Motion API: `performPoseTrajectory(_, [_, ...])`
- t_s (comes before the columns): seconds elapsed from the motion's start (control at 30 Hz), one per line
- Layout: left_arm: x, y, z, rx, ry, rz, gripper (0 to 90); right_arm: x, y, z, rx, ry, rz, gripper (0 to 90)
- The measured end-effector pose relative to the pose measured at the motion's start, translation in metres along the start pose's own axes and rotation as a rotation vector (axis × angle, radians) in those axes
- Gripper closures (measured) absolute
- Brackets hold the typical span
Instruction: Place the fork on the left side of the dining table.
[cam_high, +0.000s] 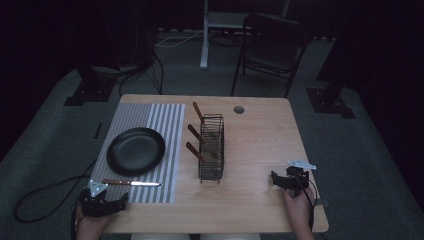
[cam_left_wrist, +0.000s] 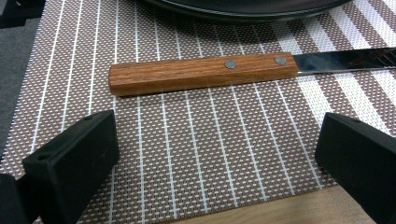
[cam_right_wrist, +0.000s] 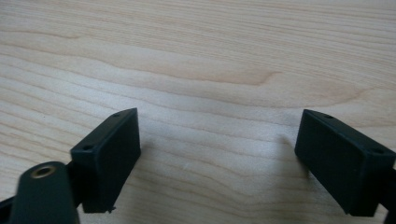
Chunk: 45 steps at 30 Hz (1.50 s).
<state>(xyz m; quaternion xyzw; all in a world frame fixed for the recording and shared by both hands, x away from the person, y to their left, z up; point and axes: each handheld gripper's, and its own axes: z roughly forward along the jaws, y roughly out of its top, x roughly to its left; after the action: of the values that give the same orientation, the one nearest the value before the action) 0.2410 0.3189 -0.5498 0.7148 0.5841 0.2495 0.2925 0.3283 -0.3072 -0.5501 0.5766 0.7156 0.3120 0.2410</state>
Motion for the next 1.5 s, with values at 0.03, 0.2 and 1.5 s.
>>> performPoseTrajectory(0.03, [0.000,0.000,0.000,0.000,0.000,0.000,0.0,0.000,0.000,0.000,0.000,0.000,0.000,14.5])
performPoseTrajectory(0.2, [0.000,0.000,0.000,0.001,-0.001,0.000,0.0,0.000,0.000,0.000,0.004,0.005,-0.010,12.7])
performPoseTrajectory(1.5, [-0.027,0.022,-0.012,0.056,-0.091,0.023,2.6,0.000,0.000,0.000,0.003,0.005,-0.010,12.7])
